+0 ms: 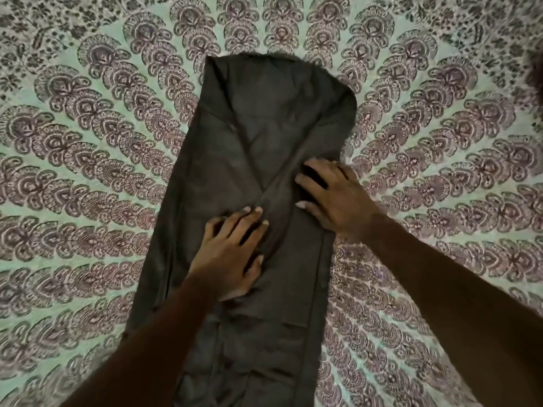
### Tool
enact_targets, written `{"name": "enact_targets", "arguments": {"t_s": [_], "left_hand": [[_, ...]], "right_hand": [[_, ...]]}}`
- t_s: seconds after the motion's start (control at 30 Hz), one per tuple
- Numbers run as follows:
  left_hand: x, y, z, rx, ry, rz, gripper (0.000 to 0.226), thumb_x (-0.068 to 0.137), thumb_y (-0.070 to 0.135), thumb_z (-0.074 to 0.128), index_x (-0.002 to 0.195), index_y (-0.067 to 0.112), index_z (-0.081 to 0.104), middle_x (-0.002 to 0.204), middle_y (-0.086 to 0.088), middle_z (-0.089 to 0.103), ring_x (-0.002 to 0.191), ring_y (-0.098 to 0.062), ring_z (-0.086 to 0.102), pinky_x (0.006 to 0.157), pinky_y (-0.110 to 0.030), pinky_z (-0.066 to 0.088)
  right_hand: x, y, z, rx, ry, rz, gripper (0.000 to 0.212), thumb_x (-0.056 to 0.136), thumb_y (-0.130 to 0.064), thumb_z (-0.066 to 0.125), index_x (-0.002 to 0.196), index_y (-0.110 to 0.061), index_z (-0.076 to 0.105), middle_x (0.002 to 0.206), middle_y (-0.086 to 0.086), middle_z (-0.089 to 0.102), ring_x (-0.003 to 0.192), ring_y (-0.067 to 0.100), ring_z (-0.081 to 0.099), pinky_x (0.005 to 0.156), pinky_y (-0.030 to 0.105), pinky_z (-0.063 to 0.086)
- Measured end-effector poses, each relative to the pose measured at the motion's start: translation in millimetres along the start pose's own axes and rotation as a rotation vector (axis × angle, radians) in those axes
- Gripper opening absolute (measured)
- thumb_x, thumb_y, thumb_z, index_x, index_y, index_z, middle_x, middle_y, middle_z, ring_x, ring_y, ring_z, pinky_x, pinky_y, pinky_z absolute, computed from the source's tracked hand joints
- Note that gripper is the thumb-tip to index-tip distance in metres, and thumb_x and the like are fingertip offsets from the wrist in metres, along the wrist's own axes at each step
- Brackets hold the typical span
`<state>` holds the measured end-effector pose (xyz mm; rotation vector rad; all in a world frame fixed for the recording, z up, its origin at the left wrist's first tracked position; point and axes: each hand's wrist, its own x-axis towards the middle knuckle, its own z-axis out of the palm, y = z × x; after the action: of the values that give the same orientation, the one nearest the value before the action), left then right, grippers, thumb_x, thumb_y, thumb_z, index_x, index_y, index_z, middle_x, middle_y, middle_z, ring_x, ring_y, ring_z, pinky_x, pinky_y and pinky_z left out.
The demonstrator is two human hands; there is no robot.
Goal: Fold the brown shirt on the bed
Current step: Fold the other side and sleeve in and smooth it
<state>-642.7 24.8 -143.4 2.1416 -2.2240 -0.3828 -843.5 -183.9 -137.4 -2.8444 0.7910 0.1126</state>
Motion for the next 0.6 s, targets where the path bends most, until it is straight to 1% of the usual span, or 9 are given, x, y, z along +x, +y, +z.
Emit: {"name": "enact_targets", "arguments": {"t_s": [0.13,0.2,0.23,0.33,0.4,0.5,0.6], "left_hand": [[-7,-1,2,0.04,0.013,0.027,0.065,0.085,0.048,0.058,0.143,0.018,0.057,0.159,-0.007,0.045,0.141,-0.029,0.043,0.102,-0.05,0.036],[12,-14,2,0.021,0.009,0.007,0.065,0.084,0.048,0.059,0.142,0.018,0.058,0.158,-0.007,0.046,0.141,-0.028,0.043,0.101,-0.049,0.036],[11,-12,2,0.023,0.022,0.015,0.065,0.084,0.048,0.06,0.142,0.018,0.059,0.158,-0.007,0.046,0.141,-0.028,0.043,0.101,-0.049,0.036],[3,-6,5,0.027,0.048,0.016,0.066,0.082,0.047,0.063,0.141,0.018,0.059,0.159,-0.006,0.046,0.141,-0.027,0.045,0.099,-0.048,0.037],[3,-3,5,0.024,0.045,0.025,0.066,0.082,0.047,0.065,0.142,0.019,0.059,0.159,-0.006,0.046,0.141,-0.027,0.045,0.099,-0.048,0.038],[5,-8,6,0.032,0.042,0.02,0.067,0.082,0.047,0.064,0.142,0.02,0.059,0.16,-0.006,0.045,0.143,-0.026,0.044,0.099,-0.048,0.037],[3,-7,6,0.035,0.027,0.028,0.067,0.082,0.048,0.062,0.142,0.019,0.058,0.16,-0.007,0.045,0.143,-0.028,0.047,0.097,-0.047,0.035]], "right_hand": [[20,18,-8,-0.025,0.001,0.023,0.068,0.103,-0.065,0.032,0.151,-0.02,0.047,0.161,0.014,0.037,0.15,0.033,0.037,0.12,0.058,0.027],[53,41,-14,-0.026,-0.03,0.042,0.073,0.101,-0.069,0.028,0.153,-0.02,0.045,0.164,0.01,0.035,0.153,0.029,0.033,0.119,0.057,0.027],[56,43,-16,-0.053,-0.033,0.024,0.075,0.101,-0.07,0.027,0.155,-0.021,0.043,0.166,0.008,0.033,0.155,0.027,0.029,0.118,0.057,0.027],[67,54,-21,-0.14,-0.042,-0.067,0.079,0.1,-0.074,0.023,0.162,-0.026,0.028,0.172,0.001,0.02,0.159,0.02,0.018,0.117,0.057,0.024],[71,61,-18,-0.172,-0.037,-0.078,0.081,0.098,-0.077,0.022,0.164,-0.03,0.021,0.174,0.001,0.013,0.16,0.02,0.014,0.116,0.059,0.023],[81,66,-20,-0.151,-0.018,-0.003,0.08,0.097,-0.078,0.019,0.164,-0.036,0.016,0.174,0.004,0.009,0.16,0.022,0.013,0.117,0.061,0.022],[80,70,-19,-0.108,-0.006,0.039,0.077,0.097,-0.079,0.017,0.164,-0.042,0.01,0.175,0.001,0.003,0.161,0.021,0.01,0.119,0.066,0.02]]}}
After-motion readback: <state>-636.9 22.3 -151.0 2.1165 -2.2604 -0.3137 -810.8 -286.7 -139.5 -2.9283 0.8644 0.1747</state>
